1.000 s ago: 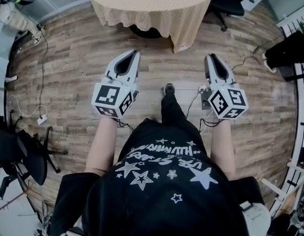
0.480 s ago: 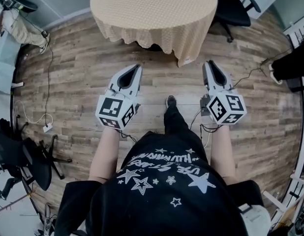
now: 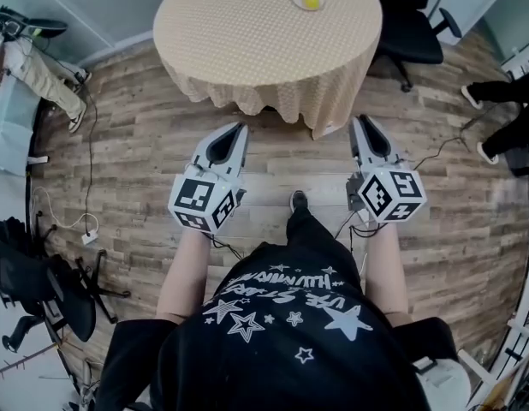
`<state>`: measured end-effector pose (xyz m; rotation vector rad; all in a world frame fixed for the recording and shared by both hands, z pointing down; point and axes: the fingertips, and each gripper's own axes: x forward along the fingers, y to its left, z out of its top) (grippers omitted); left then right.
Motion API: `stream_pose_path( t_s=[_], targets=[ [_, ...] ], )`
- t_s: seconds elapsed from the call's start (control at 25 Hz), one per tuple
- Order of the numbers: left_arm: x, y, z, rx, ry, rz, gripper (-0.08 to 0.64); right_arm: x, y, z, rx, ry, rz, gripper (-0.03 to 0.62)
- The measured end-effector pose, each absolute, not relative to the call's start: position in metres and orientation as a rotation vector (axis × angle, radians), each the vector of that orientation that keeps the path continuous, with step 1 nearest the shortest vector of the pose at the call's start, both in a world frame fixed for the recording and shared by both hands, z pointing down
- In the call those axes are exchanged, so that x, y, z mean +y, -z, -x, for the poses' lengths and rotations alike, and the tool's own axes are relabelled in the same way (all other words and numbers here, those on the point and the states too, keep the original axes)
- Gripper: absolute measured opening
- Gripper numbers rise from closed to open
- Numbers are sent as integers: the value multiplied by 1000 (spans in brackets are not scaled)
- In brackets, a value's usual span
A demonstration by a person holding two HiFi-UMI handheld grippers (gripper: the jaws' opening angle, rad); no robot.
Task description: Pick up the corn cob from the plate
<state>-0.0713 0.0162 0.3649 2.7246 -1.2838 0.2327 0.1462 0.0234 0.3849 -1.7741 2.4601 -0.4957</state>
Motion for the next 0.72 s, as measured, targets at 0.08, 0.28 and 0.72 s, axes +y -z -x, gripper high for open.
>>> stream_pose_path(
  t_s=[0.08,0.28,0.72],
  targets=[
    [7,-361,65,-1290,-225,-2723,11,12,-382,-152,2467,493,1762,58],
    [-13,-357,54,-1315,-232,-2708,11,-19,-376,-166,2485,497,1735,58],
    [-72,-357,31,-1384,-255,-2677,9,-90,-380,-179,2544,527,1638,58]
  ],
)
